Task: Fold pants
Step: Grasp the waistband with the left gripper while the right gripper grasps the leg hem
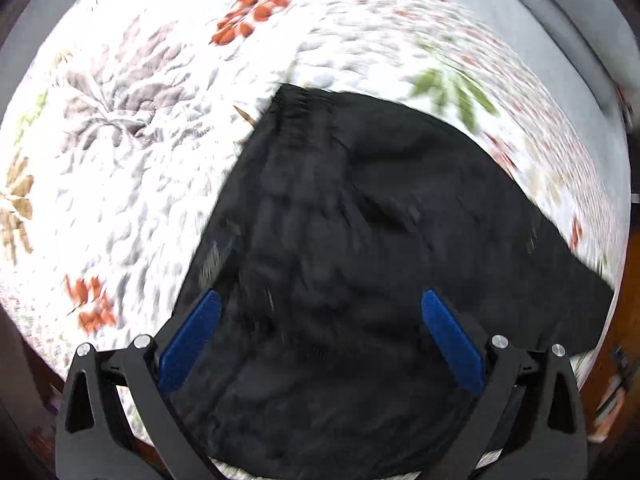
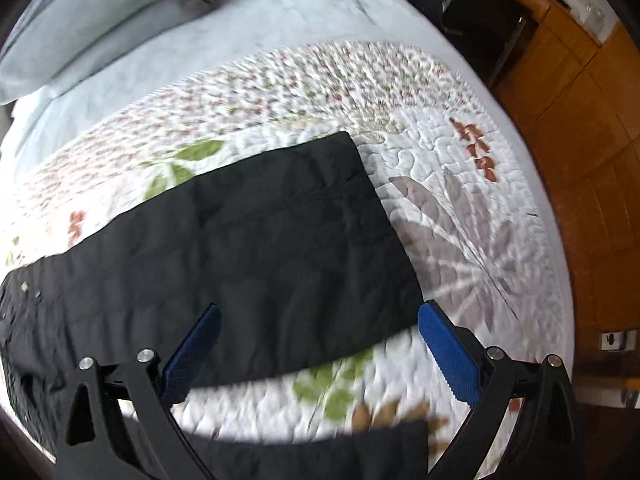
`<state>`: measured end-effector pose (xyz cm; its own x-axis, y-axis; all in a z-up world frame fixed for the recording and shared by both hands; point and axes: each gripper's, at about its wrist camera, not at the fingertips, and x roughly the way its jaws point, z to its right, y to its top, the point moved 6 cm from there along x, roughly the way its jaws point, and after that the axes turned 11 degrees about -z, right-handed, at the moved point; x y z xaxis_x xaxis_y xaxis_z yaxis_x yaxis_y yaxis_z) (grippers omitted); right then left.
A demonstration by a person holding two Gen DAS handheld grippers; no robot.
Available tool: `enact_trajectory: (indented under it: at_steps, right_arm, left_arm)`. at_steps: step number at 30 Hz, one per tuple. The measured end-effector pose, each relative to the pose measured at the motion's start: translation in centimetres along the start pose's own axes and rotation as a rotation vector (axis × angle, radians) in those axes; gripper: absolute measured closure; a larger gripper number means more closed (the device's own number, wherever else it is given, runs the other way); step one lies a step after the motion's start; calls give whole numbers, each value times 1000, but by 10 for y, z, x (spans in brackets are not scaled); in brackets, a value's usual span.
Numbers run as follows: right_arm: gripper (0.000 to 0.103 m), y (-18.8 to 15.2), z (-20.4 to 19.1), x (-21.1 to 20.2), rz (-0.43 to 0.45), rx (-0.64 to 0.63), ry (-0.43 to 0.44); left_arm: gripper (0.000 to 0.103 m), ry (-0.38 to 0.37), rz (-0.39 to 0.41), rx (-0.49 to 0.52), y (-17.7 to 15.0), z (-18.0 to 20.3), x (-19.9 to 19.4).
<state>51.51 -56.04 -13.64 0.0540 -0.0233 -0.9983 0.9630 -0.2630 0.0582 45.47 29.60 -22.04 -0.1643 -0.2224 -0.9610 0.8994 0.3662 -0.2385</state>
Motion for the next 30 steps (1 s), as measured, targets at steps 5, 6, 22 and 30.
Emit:
enact_trajectory:
  at_steps: [5, 6, 22, 30]
  right_arm:
    - [3, 32, 3, 36, -29, 0, 28]
    - [3, 39, 3, 42, -34, -7, 37]
    - [3, 96, 24, 85, -113, 14, 64]
    - [10, 104, 3, 94, -101, -41, 19]
  left_arm:
    - [3, 1, -32, -60, 50, -17, 23]
    - [3, -23, -46, -63, 55, -17, 27]
    - [4, -180, -156, 23, 70, 14, 54]
    - [28, -86, -152, 47, 65, 19, 52]
